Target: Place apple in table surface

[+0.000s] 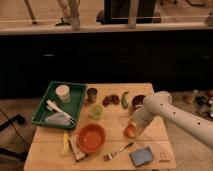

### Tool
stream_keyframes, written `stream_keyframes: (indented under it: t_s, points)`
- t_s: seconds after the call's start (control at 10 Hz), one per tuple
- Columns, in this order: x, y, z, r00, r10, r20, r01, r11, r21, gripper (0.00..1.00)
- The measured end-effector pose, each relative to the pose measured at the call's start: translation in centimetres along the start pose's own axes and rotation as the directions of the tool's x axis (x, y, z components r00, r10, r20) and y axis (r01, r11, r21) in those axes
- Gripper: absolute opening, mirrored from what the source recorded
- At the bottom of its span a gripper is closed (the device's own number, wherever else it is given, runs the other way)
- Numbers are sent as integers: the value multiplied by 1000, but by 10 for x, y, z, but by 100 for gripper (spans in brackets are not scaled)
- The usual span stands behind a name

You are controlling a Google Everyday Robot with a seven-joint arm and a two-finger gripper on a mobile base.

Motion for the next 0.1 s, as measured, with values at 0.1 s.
stream_keyframes:
  t_s: [0.1]
  points:
    - [0,0,0,1000,0,0,0,1000,0,44]
